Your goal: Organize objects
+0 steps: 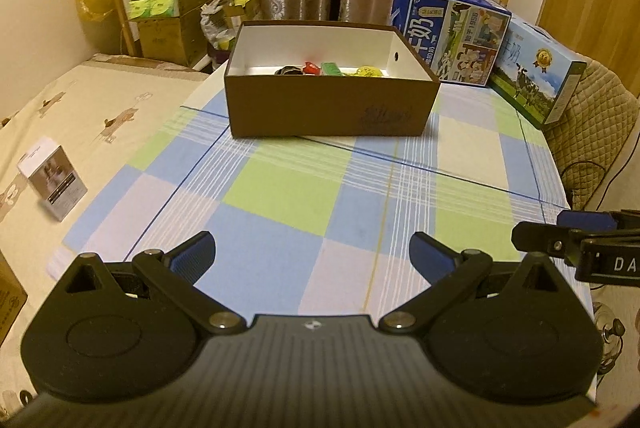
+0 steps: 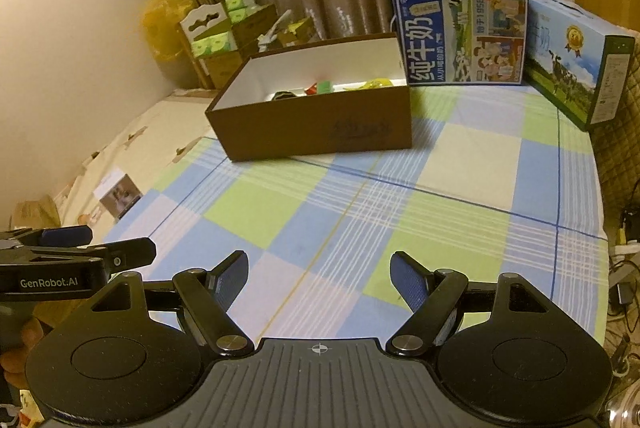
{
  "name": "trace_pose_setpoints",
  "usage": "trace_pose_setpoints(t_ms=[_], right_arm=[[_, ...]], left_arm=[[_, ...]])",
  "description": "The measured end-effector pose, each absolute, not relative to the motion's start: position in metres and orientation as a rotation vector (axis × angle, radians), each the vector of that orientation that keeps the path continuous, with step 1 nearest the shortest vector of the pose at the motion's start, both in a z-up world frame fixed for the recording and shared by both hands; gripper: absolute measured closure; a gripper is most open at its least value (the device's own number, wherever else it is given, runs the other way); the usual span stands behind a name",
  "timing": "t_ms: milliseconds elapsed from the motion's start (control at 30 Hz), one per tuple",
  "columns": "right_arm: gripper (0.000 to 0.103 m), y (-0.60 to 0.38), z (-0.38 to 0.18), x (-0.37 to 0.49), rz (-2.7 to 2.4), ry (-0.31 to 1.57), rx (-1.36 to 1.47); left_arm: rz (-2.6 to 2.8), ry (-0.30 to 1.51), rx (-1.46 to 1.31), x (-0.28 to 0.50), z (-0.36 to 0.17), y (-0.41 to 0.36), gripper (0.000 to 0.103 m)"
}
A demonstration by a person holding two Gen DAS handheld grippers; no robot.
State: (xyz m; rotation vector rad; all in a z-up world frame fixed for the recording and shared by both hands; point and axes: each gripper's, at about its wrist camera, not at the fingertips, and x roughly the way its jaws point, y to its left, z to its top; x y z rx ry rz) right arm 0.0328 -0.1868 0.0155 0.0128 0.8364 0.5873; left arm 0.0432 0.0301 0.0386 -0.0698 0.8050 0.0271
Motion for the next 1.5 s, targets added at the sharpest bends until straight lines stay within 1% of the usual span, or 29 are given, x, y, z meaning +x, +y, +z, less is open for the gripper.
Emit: trace_pose_setpoints(t_ms=[700, 1500], right_arm=[[0.028, -0.208, 0.012, 0.003, 0.627, 0.831, 0.006], [0.028, -0.207, 0.008, 0.004, 0.624, 0.845, 0.001]], left_arm=[[0.061, 0.798, -0.069, 0.005, 0.038, 0.009, 0.001], [0.065, 0.815, -0.07, 0.006, 0.03, 0.004, 0.001]])
